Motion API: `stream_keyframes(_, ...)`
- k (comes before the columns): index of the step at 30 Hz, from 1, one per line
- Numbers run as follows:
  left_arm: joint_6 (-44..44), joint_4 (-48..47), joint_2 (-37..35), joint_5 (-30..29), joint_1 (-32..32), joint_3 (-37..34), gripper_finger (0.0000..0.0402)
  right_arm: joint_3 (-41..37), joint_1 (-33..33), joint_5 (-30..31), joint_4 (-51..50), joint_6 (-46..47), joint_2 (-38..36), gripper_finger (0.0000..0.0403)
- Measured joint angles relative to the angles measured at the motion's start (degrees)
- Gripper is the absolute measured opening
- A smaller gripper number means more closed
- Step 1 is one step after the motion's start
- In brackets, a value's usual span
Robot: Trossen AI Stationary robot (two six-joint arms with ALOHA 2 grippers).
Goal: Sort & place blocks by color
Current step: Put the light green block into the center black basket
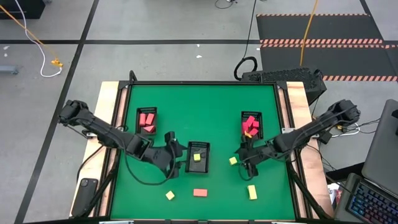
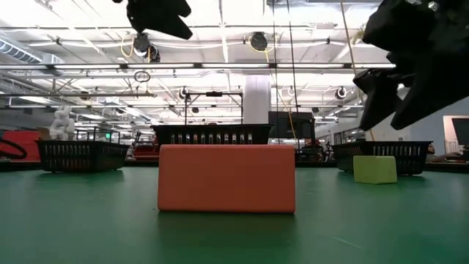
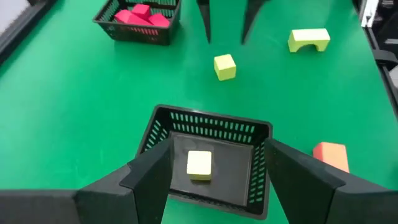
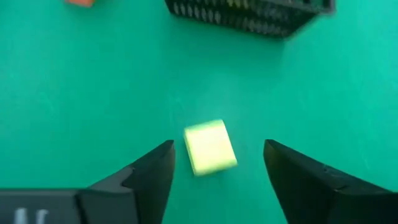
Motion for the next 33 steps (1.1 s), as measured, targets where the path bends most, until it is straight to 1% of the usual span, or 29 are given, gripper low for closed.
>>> stream_keyframes(3, -0.79, 1.14, 0.02, -2.93, -0.96, 0.0, 0.0251, 0.06, -0.04, -0.39, 3.91, -0.76, 2.24, 0.0273)
stream_keyframes(7, -2.49, 0.82, 0.02, -3.12, -1.72, 0.02, 0.0251, 0.04, -0.04, -1.94, 4.6, 0.32, 5.83, 0.0301)
stream_keyframes(10, -4.02, 0.24, 0.53, -3.09, -2.57, 0.02, 0.0251, 0.06, -0.07, -2.91, 4.91, 0.79, 8.14, 0.0308)
stream_keyframes(13, -4.16, 0.24, 0.57, -3.09, -3.86, -0.02, 0.025, 0.06, -0.25, -2.86, 6.43, 1.22, 10.24, 0.0305)
stream_keyframes(17, -4.9, -0.24, 1.4, -3.08, -4.73, -0.01, 0.025, 0.06, -0.83, -2.99, 6.73, 3.34, 13.01, 0.028)
stream_keyframes(20, -5.27, -0.09, 1.27, -3.44, -5.07, 0.0, 0.0251, 0.07, -0.91, -3.19, 6.89, 3.7, 14.58, 0.0246)
stream_keyframes(22, -5.55, -0.2, 1.29, -3.35, -5.14, 0.0, 0.0251, 0.09, -0.9, -3.34, 7.24, 3.19, 15.06, 0.0207)
stream_keyframes(25, -5.45, -0.15, 1.31, -3.83, -5.04, 0.0, 0.025, 0.09, -0.87, -3.5, 7.38, 2.33, 14.76, 0.0122)
stream_keyframes(29, -5.18, -0.4, 1.31, -5.13, -5.08, 0.0, 0.0251, -0.02, -0.96, -2.46, 7.09, 1.82, 12.18, 0.0118)
stream_keyframes(33, -2.37, -0.23, 1.31, -7.06, -4.93, 0.0, 0.0251, -0.02, -0.92, -1.51, 12.79, -1.17, 7.53, 0.0118)
